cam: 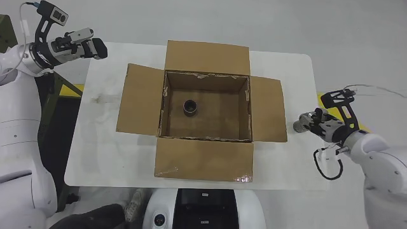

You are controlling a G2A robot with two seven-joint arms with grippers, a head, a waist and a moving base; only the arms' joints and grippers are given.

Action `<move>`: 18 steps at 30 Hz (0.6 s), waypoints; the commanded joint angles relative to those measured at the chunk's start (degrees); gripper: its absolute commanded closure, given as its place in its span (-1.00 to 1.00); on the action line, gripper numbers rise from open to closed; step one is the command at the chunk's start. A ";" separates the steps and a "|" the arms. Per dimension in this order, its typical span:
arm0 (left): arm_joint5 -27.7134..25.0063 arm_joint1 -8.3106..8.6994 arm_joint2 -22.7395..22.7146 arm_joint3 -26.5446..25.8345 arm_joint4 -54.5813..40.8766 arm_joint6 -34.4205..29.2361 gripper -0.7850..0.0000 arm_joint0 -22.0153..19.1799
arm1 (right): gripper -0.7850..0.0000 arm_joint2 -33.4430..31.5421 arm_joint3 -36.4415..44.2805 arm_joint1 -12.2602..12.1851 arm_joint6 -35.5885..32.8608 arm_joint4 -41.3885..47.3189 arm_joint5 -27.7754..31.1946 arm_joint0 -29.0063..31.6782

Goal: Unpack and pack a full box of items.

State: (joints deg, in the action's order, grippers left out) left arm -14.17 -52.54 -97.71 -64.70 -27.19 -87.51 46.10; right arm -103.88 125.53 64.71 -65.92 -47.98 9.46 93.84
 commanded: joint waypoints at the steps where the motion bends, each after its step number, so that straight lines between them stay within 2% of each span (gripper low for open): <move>1: 0.00 0.00 0.00 0.00 0.00 0.00 -1.00 0.00 | 1.00 -0.80 0.23 -0.07 0.70 0.20 0.51 1.42; 18: 0.00 0.00 0.00 0.00 0.00 0.00 -1.00 0.00 | 1.00 -1.59 -2.13 -0.72 4.53 -2.11 4.88 10.54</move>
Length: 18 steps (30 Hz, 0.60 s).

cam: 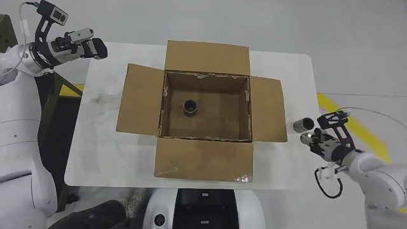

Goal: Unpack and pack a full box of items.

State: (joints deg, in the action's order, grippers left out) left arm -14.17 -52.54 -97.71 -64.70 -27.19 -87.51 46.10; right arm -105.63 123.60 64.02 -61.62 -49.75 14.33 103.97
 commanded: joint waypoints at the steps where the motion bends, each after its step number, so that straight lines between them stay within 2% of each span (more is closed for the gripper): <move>1: 0.00 0.00 0.00 0.00 0.00 0.00 -1.00 0.00 | 1.00 0.26 -0.44 -0.04 0.45 -0.59 -0.06 0.67; 9: 0.00 0.00 0.00 0.00 0.00 0.00 -1.00 0.00 | 1.00 1.95 -3.80 -0.12 3.70 -2.95 -1.33 1.74; 18: 0.00 0.00 0.00 0.00 0.00 0.00 -1.00 0.00 | 1.00 3.46 -8.26 -0.36 5.56 -4.45 -1.93 -0.22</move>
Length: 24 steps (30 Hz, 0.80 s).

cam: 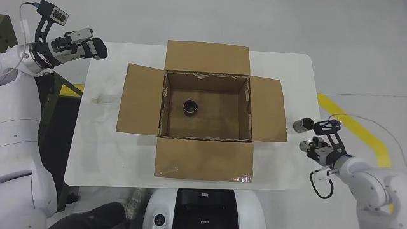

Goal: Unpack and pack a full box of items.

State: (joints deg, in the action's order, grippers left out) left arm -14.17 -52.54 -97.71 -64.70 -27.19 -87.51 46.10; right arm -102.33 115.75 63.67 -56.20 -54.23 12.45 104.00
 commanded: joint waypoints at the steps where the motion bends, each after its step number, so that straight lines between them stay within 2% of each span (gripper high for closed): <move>1: 0.00 0.00 0.00 0.00 0.00 0.00 -1.00 0.00 | 1.00 0.43 -0.93 -0.04 0.28 -0.14 -0.08 -0.56; 24: 0.00 0.00 0.00 0.00 0.00 0.00 -1.00 0.00 | 1.00 5.58 -11.13 -0.31 3.05 -1.30 -3.84 -8.10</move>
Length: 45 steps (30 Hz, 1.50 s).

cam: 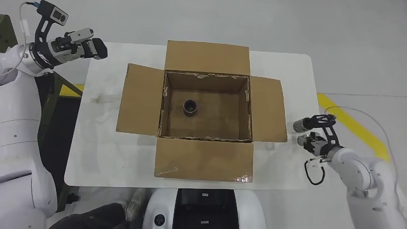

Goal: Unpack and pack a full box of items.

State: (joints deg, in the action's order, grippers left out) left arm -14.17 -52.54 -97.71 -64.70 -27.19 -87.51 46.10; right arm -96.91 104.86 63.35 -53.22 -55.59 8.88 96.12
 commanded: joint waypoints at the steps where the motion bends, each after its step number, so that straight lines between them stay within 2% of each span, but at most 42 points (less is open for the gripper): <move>1: 0.00 0.00 0.00 0.00 0.00 0.00 -1.00 0.00 | 1.00 0.35 -0.54 0.01 0.15 0.02 -0.63 -0.47; 15: 0.00 0.00 0.00 0.00 0.00 0.00 -1.00 0.00 | 1.00 1.21 -3.24 0.00 2.60 -0.60 -3.91 -1.15; 24: 0.00 0.00 0.00 0.00 0.00 0.00 -1.00 0.00 | 0.59 2.27 -5.02 -0.12 3.18 -1.92 -3.78 -2.96; 26: 0.00 0.00 0.00 0.00 0.00 0.00 -1.00 0.00 | 0.55 2.32 -5.50 -0.15 3.28 -1.91 -3.84 -3.30; 32: 0.00 0.00 0.00 0.00 0.00 0.00 -1.00 0.00 | 0.24 2.89 -6.00 -0.18 3.29 -1.82 -3.81 -3.45; 36: 0.00 0.00 0.00 0.00 0.00 0.00 -1.00 0.00 | 0.11 3.22 -6.36 -0.19 3.50 -1.74 -4.02 -3.46; 37: 0.00 0.00 0.00 0.00 0.00 0.00 -1.00 0.00 | 0.04 3.26 -6.42 -0.19 3.48 -1.64 -4.11 -3.46; 39: 0.00 0.00 0.00 0.00 0.00 0.00 -1.00 0.00 | -0.55 3.20 -6.32 -0.20 3.57 -1.46 -4.33 -3.40; 41: 0.00 0.00 0.00 0.00 0.00 0.00 -1.00 0.00 | -0.90 2.92 -5.63 -0.25 3.60 -1.53 -4.42 -3.03; 42: 0.00 0.00 0.00 0.00 0.00 0.00 -1.00 0.00 | -1.00 2.63 -5.11 -0.29 3.55 -1.48 -4.49 -2.79; 45: 0.00 0.00 0.00 0.00 0.00 0.00 -1.00 0.00 | -1.00 1.23 -2.93 -0.42 3.64 -1.35 -4.94 -1.84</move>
State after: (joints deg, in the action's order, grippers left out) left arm -14.17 -52.54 -97.71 -64.70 -27.19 -87.51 46.10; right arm -95.13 101.14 62.97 -49.64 -57.10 4.14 93.98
